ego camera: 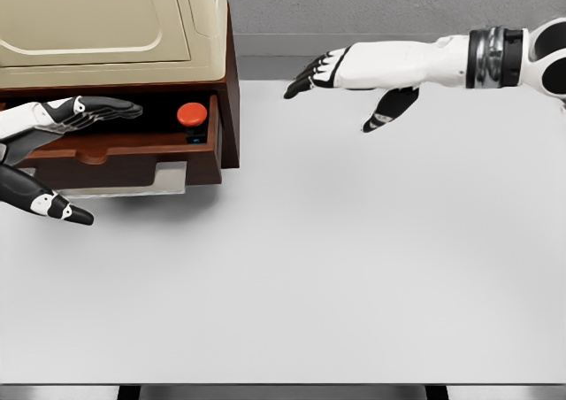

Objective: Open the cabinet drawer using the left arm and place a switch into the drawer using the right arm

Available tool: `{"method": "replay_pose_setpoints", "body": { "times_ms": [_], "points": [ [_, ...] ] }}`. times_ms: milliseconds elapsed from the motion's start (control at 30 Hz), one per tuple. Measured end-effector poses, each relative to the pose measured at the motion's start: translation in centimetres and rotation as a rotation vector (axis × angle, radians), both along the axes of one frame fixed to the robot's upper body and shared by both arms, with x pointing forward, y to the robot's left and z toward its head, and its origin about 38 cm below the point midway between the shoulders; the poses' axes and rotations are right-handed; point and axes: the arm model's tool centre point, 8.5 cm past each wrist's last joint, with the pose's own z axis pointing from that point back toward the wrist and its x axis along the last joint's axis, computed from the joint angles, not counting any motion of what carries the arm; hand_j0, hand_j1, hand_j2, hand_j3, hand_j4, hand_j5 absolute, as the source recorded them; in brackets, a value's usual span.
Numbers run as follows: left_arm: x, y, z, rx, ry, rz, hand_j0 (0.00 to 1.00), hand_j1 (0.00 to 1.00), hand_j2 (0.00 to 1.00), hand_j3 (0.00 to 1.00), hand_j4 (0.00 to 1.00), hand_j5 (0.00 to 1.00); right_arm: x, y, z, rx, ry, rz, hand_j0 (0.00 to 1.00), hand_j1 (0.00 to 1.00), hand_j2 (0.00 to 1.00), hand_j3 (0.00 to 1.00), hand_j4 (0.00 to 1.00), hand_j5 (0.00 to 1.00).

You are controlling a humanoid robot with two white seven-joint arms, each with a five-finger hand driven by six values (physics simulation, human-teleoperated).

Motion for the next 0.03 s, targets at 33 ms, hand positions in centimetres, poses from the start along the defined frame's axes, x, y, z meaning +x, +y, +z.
{"method": "replay_pose_setpoints", "body": {
  "times_ms": [33],
  "points": [
    [-0.02,0.01,-0.05,0.0,0.001,0.0,1.0,1.0,1.0,1.0,1.0,1.0,-0.08,-1.07,-0.58,-0.003,0.013,-0.02,1.0,1.0,1.0,1.0,1.0,1.0]
  ]
}}
